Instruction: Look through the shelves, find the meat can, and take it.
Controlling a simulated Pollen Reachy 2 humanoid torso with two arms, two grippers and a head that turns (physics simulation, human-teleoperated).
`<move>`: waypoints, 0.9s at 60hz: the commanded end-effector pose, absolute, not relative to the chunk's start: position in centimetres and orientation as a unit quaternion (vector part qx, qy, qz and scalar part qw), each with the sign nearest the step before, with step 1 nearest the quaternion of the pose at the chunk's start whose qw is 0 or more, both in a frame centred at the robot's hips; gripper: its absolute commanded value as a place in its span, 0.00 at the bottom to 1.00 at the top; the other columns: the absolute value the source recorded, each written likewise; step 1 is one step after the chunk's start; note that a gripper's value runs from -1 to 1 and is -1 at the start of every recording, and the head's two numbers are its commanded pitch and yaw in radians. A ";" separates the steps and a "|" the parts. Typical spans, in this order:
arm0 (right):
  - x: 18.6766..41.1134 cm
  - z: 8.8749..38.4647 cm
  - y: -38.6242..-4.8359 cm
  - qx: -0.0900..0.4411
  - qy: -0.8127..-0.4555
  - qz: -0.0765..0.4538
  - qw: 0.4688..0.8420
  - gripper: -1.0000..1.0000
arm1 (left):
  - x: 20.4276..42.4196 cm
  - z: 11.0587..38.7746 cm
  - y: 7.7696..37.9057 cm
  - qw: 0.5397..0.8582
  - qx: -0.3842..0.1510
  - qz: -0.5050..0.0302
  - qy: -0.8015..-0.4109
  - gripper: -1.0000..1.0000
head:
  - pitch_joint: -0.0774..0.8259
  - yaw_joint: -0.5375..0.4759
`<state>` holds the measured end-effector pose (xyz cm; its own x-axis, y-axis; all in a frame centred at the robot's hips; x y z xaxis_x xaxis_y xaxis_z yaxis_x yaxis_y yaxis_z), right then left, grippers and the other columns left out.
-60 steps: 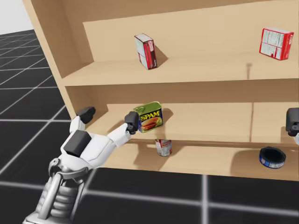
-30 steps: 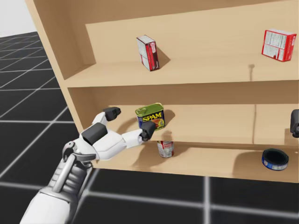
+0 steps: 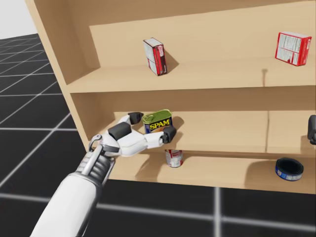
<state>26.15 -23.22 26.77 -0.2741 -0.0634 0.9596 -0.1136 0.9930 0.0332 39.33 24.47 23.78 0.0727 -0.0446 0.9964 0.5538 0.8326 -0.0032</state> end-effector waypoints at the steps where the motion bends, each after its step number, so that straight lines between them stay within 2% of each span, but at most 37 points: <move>1: 26.1 26.7 -23.2 0.059 -0.798 0.016 0.600 0.00 | 40.9 23.1 23.7 0.712 -0.203 -0.215 -0.637 0.00 | 0.54 0.78; 13: 26.1 26.8 -23.3 0.059 -0.799 0.015 0.599 0.00 | 41.2 22.3 23.2 0.719 -0.204 -0.219 -0.628 0.00 | 0.55 0.77; 14: 26.1 26.8 -23.3 0.060 -0.799 0.015 0.599 0.00 | 41.3 22.3 23.2 0.717 -0.203 -0.215 -0.631 0.17 | 0.55 0.77; 15: 26.1 26.8 -23.3 0.060 -0.799 0.015 0.599 0.00 | 41.2 22.2 23.2 0.716 -0.205 -0.213 -0.632 0.47 | 0.55 0.77; 16: 26.1 26.8 -23.3 0.060 -0.799 0.015 0.599 0.00 | 41.2 22.3 23.2 0.715 -0.207 -0.213 -0.633 0.94 | 0.55 0.77; 17: 26.1 26.8 -23.3 0.060 -0.799 0.015 0.598 0.00 | 41.2 22.3 23.2 0.714 -0.208 -0.214 -0.634 1.00 | 0.55 0.77; 28: 26.1 26.7 -23.4 0.059 -0.799 0.015 0.598 0.00 | 40.6 22.9 23.5 0.702 -0.209 -0.211 -0.648 1.00 | 0.55 0.77; 37: 26.1 26.8 -23.4 0.059 -0.799 0.015 0.598 0.00 | 39.5 24.6 23.3 0.680 -0.214 -0.215 -0.668 1.00 | 0.54 0.77; 45: 26.1 26.8 -23.4 0.058 -0.799 0.015 0.598 0.00 | 37.1 26.6 23.5 0.654 -0.212 -0.218 -0.692 1.00 | 0.54 0.77; 54: 26.1 26.8 -23.2 0.058 -0.800 0.019 0.597 0.00 | 33.4 28.0 24.2 0.635 -0.204 -0.221 -0.711 1.00 | 0.54 0.77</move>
<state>26.12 -23.44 26.84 -0.2803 -0.0644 0.9578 -0.1131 0.9930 0.0337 35.91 23.82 24.91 0.0000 -0.0053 1.0000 0.5762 0.8173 0.0044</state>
